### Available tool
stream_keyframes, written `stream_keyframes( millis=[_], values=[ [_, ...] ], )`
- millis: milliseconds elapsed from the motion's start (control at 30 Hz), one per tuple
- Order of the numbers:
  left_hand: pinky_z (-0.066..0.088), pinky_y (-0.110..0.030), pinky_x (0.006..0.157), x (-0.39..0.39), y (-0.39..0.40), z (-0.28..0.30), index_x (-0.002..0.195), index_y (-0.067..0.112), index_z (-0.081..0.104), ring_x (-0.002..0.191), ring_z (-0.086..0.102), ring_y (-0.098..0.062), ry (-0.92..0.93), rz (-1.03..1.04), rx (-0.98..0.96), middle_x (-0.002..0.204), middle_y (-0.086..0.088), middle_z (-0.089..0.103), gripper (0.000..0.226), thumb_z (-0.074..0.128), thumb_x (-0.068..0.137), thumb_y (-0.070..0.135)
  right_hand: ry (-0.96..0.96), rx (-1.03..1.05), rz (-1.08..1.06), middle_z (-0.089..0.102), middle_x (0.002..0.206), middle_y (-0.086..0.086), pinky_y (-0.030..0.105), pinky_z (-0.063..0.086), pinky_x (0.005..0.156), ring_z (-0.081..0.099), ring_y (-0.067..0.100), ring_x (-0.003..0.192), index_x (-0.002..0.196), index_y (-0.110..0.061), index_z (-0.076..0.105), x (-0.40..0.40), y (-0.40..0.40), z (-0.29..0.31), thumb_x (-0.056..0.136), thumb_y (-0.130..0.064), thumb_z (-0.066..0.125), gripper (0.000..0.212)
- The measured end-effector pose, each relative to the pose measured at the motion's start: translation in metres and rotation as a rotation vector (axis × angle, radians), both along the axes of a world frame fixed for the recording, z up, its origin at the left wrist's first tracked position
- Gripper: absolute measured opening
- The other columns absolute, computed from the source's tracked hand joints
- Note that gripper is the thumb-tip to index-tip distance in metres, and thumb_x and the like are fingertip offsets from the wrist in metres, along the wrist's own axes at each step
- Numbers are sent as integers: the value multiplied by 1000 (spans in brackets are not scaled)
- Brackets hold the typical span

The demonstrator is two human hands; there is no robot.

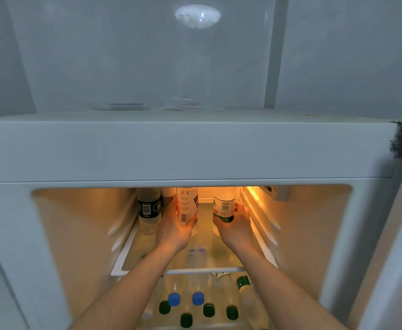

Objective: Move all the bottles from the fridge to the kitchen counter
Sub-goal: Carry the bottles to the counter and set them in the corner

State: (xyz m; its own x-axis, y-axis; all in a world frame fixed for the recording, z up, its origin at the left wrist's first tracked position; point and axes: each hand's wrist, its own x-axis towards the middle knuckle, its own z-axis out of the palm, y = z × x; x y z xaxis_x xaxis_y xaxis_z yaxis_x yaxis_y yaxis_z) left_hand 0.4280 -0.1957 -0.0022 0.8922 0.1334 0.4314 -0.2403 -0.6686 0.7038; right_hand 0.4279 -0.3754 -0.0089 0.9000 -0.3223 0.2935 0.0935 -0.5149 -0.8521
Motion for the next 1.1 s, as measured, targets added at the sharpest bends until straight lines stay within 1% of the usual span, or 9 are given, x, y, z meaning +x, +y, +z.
stream_keyframes(
  millis=[100,267,433,533,600,667,833,967,1100],
  values=[
    [55,-39,91,-5,2,8,132,37,47,121,62,-19,15,-22,37,131,9,63,60,78,81,49,-24,15,22,55,119,-5,33,58,85,61,15,101,126,-30,54,-14,6,-4,71,-44,81,63],
    [55,-39,93,-26,6,19,130,34,50,118,63,-20,92,-76,45,129,6,66,62,83,78,46,-28,84,85,58,114,-9,29,57,80,64,12,99,120,-36,53,-32,13,-9,65,-47,79,62],
    [50,-31,89,-47,7,34,119,39,47,113,63,-16,149,-131,9,122,7,67,59,86,75,41,-15,109,166,63,106,-13,29,52,78,65,14,99,116,-35,49,-47,12,-2,73,-40,79,53],
    [52,-30,88,-56,9,39,115,37,51,108,65,-14,140,-134,-50,115,9,69,53,85,76,44,-12,107,202,58,106,-17,28,46,81,59,12,99,119,-39,43,-57,10,8,80,-41,79,53],
    [51,-26,82,-64,11,38,115,36,53,102,65,-11,121,-119,-54,108,12,68,54,86,73,47,-6,96,218,57,105,-17,26,45,81,58,10,98,120,-40,44,-65,9,12,81,-39,80,52],
    [51,-24,81,-77,12,36,118,36,53,100,65,-6,84,-119,-62,106,15,68,60,87,70,48,-14,107,228,60,105,-15,22,45,75,60,9,96,117,-38,48,-74,8,16,80,-36,81,49],
    [54,-23,81,-133,22,31,112,41,56,95,66,-1,-17,-131,-155,101,16,69,53,89,71,39,-74,121,278,62,104,-15,14,42,66,60,5,92,119,-33,51,-107,15,20,75,-25,88,58],
    [50,-21,84,-189,41,29,116,44,56,102,63,1,-50,-49,-223,107,21,68,54,89,73,40,-126,56,371,64,100,-14,17,43,67,60,7,93,109,-36,55,-140,26,21,72,-21,90,53],
    [50,-20,86,-255,66,34,114,41,60,105,64,-2,-64,40,-273,107,22,70,54,92,71,32,-77,42,506,66,92,-9,25,48,69,63,11,87,97,-35,56,-180,41,23,70,-22,91,46]
  ],
)
